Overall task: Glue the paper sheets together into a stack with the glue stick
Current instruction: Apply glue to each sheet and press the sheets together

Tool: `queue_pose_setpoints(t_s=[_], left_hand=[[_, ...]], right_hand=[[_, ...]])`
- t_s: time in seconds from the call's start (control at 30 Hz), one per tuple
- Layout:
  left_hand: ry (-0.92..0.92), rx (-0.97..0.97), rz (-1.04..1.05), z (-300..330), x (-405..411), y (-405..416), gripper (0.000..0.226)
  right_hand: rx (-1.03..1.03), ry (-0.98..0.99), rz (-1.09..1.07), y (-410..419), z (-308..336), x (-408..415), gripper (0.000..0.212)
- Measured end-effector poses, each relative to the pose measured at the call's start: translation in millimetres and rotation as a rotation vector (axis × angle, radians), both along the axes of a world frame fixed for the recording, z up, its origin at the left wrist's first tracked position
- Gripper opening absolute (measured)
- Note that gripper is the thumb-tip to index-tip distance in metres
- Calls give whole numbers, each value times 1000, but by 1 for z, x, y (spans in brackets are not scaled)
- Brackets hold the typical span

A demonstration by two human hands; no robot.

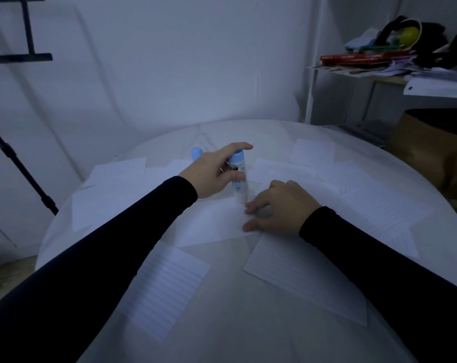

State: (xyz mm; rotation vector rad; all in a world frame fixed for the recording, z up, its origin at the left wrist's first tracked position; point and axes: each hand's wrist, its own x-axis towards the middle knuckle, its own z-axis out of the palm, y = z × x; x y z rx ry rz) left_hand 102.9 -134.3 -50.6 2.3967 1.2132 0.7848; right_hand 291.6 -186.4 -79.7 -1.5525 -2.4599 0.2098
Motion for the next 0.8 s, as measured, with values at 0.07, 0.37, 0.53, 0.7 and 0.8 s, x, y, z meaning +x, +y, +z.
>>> queue_pose_setpoints(t_s=[0.07, 0.37, 0.53, 0.7, 0.8], left_hand=[[-5, -2, -4, 0, -1, -1, 52], [28, 39, 30, 2, -19, -4, 54], [43, 65, 42, 0, -31, -8, 53], [76, 65, 55, 2, -41, -9, 54], [113, 67, 64, 3, -46, -10, 53]], right_hand=[[-5, -14, 4, -3, 4, 0, 47], [-35, -3, -12, -4, 8, -2, 45], [-32, -70, -7, -5, 14, -5, 45], [-28, -190, 39, -1, 12, -12, 55], [-18, -219, 40, 1, 11, -14, 53]])
